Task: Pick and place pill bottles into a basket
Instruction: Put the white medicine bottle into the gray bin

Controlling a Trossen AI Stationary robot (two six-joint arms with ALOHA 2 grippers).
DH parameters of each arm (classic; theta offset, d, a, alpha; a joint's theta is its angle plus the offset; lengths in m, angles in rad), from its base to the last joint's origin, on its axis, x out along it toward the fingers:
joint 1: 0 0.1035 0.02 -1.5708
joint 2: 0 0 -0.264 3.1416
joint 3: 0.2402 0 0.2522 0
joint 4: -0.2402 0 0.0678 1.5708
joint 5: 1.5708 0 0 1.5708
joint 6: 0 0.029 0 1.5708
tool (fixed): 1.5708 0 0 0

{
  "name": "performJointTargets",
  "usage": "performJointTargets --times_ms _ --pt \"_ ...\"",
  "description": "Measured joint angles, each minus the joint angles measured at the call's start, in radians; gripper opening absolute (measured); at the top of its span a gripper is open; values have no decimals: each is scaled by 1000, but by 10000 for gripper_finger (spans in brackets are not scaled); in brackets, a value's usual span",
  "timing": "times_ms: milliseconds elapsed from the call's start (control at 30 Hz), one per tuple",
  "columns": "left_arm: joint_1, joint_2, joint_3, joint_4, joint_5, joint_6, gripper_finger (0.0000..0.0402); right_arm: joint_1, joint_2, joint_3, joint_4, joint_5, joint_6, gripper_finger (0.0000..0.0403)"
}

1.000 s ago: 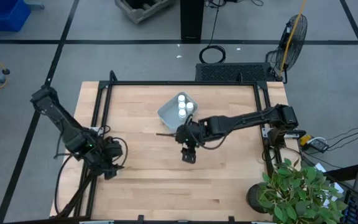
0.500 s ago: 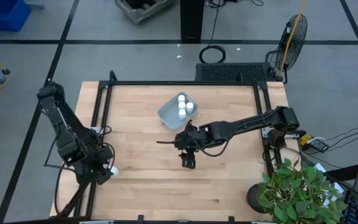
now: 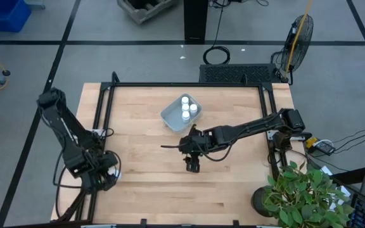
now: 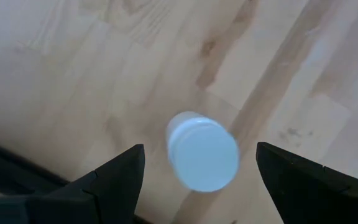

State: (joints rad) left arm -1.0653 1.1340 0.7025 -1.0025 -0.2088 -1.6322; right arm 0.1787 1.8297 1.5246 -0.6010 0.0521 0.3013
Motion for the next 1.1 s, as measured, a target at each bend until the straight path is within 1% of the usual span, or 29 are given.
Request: performJointTargets --times_ms 167,600,767,867,967,1100 --pt "8 23 0 12 -7 25 310 0 0 0 6 0 -1 224" --pt "11 29 -4 20 -17 20 310 0 0 0 11 0 1 224" --pt "26 38 -44 45 50 -34 310 0 0 0 15 0 1 224" --pt "35 38 -64 85 53 -26 309 0 0 0 18 0 -1 224" --pt "40 36 -65 91 49 -1 294 0 0 0 26 0 -2 222" --pt "40 35 -65 88 51 2 252 0 0 0 28 0 -3 220"
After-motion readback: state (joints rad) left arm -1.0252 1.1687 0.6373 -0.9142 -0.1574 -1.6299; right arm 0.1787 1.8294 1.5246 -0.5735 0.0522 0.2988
